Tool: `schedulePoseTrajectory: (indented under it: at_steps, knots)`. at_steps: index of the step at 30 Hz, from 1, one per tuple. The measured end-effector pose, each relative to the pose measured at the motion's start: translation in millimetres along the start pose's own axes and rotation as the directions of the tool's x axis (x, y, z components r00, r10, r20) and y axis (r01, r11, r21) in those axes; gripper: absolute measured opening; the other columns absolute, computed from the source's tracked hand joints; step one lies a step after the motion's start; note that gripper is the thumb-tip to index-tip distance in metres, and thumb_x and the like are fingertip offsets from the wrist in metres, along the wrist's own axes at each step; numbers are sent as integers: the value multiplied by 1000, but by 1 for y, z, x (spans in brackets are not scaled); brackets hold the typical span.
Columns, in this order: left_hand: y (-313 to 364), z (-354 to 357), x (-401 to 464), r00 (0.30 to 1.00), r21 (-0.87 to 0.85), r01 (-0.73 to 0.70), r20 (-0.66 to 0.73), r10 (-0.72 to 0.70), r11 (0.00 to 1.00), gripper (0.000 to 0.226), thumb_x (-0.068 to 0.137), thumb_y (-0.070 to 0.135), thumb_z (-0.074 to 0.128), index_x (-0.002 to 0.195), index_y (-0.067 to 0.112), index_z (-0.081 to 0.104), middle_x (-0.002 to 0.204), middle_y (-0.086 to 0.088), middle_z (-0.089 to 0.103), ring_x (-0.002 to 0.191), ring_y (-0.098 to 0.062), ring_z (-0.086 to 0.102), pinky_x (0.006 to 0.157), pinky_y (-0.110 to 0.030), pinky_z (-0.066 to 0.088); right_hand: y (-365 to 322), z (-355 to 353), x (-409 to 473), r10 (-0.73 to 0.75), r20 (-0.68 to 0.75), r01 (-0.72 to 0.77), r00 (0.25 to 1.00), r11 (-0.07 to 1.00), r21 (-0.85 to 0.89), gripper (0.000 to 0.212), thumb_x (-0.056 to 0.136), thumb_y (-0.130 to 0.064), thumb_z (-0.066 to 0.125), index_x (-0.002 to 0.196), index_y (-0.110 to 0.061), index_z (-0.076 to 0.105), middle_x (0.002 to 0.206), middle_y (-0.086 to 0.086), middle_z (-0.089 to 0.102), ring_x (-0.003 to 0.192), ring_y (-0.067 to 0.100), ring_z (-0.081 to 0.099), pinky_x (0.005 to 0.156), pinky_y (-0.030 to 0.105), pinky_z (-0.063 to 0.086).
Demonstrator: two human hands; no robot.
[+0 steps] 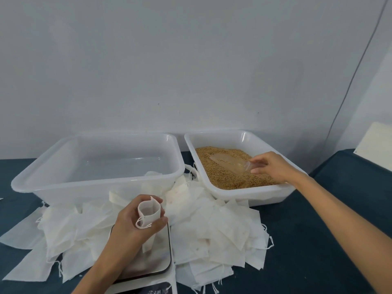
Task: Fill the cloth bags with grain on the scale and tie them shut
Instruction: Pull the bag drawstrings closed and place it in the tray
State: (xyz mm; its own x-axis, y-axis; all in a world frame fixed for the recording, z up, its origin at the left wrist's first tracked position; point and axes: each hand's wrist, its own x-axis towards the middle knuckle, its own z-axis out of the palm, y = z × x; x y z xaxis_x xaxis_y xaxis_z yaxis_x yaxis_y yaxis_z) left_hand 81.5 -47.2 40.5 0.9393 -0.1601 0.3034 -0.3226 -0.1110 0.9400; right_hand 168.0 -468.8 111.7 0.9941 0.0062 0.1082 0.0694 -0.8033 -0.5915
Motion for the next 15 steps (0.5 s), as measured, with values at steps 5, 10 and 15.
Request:
schedulePoseTrajectory:
  at_steps: [5,10,15]
  knots:
    - [3,1,0,1000,18,21,-2,-21,1000,43,69,36,84,108,28,70,94,1,75,86,-20,71,84,-49,55,-55,16,-16,-190,57,186,980,979,79,35,82,-18,80,107,-42,72,112,-24,71,109,-8,63,99,20,46]
    - [3,-1,0,999,-12,38,9,-38,999,35,73,26,84,104,21,68,94,-2,75,88,-21,70,82,-45,56,-109,38,-34,-384,137,380,913,924,55,32,82,-39,79,112,-40,68,115,-20,70,111,-2,64,95,34,48]
    - [2,-1,0,998,-49,53,25,-52,997,30,76,25,83,97,14,64,93,-6,73,85,-18,67,81,-39,52,-139,40,-45,-457,147,459,877,888,21,31,83,-29,81,109,-41,69,111,-26,70,108,-8,64,93,27,46]
